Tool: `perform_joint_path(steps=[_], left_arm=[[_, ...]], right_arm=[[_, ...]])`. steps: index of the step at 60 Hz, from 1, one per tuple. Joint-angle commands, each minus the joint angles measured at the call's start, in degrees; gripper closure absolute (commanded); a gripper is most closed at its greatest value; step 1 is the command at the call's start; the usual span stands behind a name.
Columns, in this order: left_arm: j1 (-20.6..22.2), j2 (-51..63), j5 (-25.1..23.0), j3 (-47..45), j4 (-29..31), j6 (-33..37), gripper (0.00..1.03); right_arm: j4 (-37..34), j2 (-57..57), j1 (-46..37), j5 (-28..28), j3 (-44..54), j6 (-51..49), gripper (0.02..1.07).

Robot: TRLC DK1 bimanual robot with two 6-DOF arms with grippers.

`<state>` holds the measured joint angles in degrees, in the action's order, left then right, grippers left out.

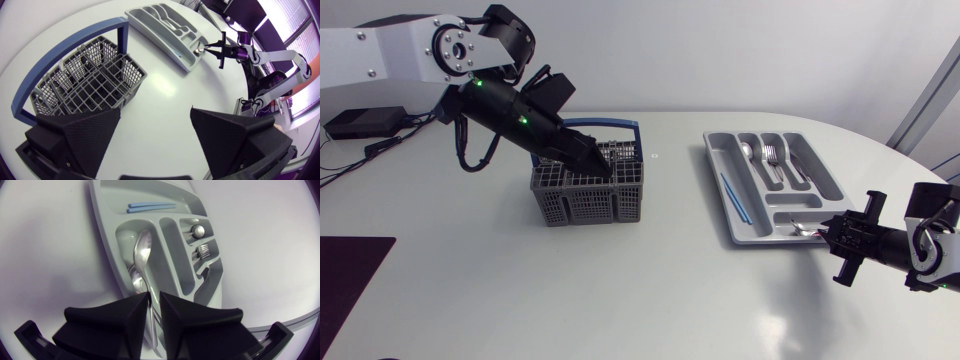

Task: Unload the cutlery basket into the drawer organizer.

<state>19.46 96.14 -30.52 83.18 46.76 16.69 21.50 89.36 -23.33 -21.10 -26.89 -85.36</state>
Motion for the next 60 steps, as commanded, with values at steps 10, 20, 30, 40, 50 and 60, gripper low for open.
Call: perform_joint_path(steps=[10, 20, 30, 40, 50, 60], left_arm=[[0.7, -1.5, 0.6, -2.2, -0.1, 0.6, 0.05], [0.7, -2.4, 1.0, -2.8, 0.1, 0.6, 0.05], [-0.7, -4.6, 4.4, -4.4, 0.1, 0.6, 0.05], [-2.9, -9.0, 7.1, -8.4, -0.4, 0.6, 0.05], [-5.9, -13.1, 8.6, -14.0, -1.5, 1.5, 0.16], [-7.4, -15.6, 11.9, -20.8, -6.7, 2.0, 0.36]], right_arm=[[0.0, -5.2, 0.5, 0.5, 2.3, -1.0, 0.2], [-8.6, -13.2, 0.0, 0.3, 0.9, 0.5, 0.17], [-20.6, -19.7, 4.2, -0.2, -5.0, 10.0, 0.14], [-28.2, -21.2, 14.6, 1.8, -10.8, 22.8, 0.14], [-30.3, -17.5, 26.6, 4.8, -16.3, 35.3, 0.29], [-28.7, -8.9, 36.3, 8.9, -22.1, 43.7, 0.64]])
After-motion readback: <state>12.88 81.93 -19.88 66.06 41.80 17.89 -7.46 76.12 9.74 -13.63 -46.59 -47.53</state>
